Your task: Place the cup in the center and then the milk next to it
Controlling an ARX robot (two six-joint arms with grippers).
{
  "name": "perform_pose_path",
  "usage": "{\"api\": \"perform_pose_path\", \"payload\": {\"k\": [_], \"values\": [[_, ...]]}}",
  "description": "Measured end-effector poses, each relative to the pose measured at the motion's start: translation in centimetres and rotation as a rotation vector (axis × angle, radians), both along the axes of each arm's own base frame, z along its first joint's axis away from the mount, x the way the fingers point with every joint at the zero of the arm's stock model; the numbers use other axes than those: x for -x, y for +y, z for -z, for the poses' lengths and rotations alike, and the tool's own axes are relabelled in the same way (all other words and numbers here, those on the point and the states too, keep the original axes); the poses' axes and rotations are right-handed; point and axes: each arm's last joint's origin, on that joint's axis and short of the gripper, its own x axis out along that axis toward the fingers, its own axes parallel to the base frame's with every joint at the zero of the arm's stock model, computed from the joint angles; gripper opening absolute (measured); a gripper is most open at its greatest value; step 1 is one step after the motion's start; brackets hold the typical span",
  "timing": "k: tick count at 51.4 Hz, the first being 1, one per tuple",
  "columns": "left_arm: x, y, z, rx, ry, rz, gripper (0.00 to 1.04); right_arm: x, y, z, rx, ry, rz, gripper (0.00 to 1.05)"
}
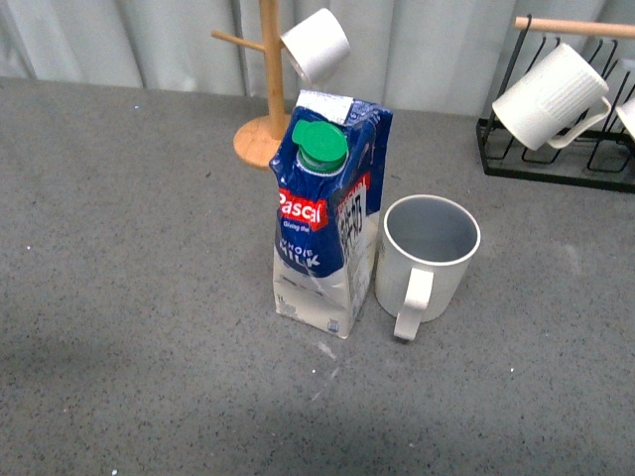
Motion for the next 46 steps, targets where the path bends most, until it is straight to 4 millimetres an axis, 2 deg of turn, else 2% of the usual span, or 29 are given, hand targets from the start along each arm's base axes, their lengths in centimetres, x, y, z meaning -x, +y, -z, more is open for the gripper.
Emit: {"api": "perform_pose_path", "payload": {"k": [7, 22, 46], "values": [[1.7, 1.2, 0.0, 0.0, 0.0, -0.008, 0.04, 0.0, 0.0, 0.0, 0.0, 0.0, 0.0, 0.95], [3.7, 1.2, -0.1, 0.0, -0.003, -0.002, 0.04, 0.0, 0.0, 0.0, 0.0, 0.0, 0.0, 0.95], [5.6, 1.2, -1.0, 0.0, -0.031, -0.002, 0.04, 0.0, 0.0, 0.0, 0.0, 0.0, 0.0, 0.95]]}}
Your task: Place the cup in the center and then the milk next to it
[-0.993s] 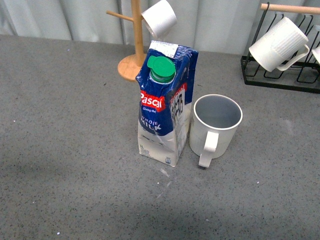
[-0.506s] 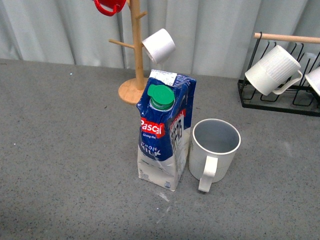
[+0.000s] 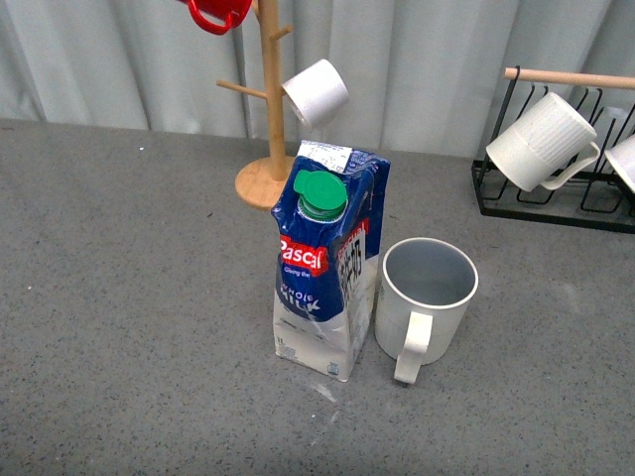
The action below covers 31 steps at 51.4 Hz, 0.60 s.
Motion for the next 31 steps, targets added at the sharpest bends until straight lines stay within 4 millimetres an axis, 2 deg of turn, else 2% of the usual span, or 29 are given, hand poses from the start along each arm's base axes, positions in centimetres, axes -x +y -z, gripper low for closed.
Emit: {"api": "perform_pose_path", "payload": {"k": [31], "values": [[1.6, 0.0, -0.1, 0.0, -0.006, 0.0, 0.04, 0.0, 0.0, 0.0, 0.0, 0.0, 0.0, 0.95]]}}
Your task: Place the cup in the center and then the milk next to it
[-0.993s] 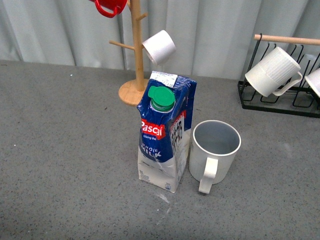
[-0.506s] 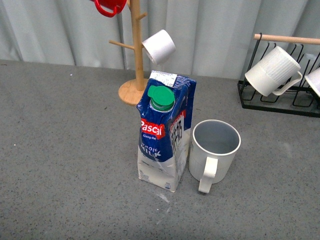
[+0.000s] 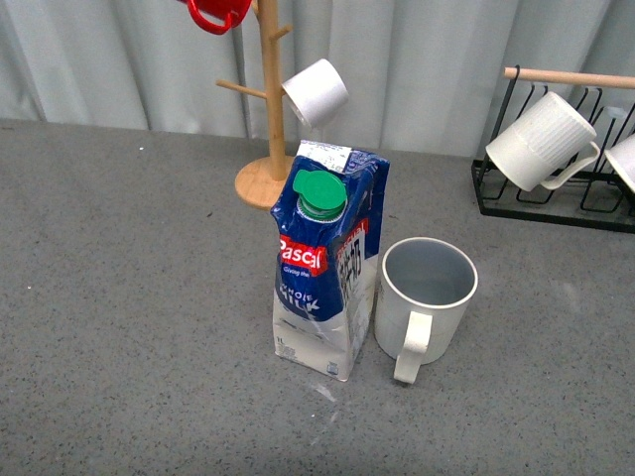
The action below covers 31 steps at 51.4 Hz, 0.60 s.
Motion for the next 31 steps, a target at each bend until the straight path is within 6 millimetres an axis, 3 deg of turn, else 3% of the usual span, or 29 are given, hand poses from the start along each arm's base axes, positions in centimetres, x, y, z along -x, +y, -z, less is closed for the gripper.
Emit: {"api": "perform_pose_path", "payload": {"k": [31], "values": [[1.5, 0.0, 0.4, -0.001, 0.008, 0.0, 0.04, 0.0, 0.0, 0.0, 0.0, 0.0, 0.0, 0.95]]}}
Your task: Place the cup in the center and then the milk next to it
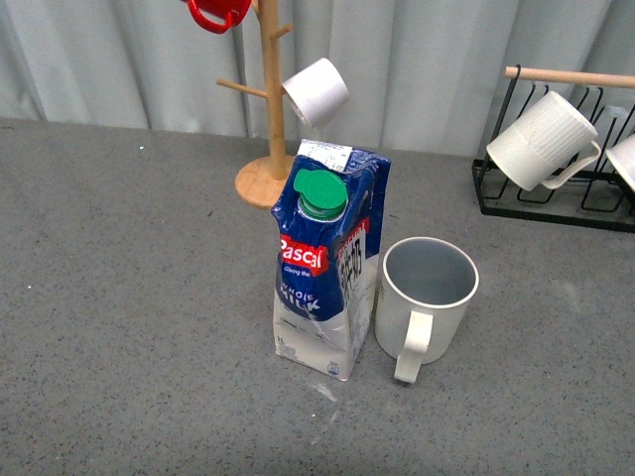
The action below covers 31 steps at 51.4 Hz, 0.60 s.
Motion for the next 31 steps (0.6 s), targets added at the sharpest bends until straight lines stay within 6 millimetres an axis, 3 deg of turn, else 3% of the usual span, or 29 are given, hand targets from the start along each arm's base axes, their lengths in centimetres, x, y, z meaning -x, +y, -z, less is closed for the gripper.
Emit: {"api": "perform_pose_path", "payload": {"k": [4, 7, 31], "values": [[0.01, 0.0, 0.0, 0.0, 0.0, 0.0, 0.04, 0.0, 0.0, 0.0, 0.0, 0.0, 0.0, 0.95], [0.0, 0.0, 0.0, 0.0, 0.0, 0.0, 0.12, 0.0, 0.0, 0.0, 0.0, 0.0, 0.0, 0.95], [0.01, 0.0, 0.0, 0.0, 0.0, 0.0, 0.9, 0.0, 0.0, 0.0, 0.0, 0.0, 0.0, 0.95]]}}
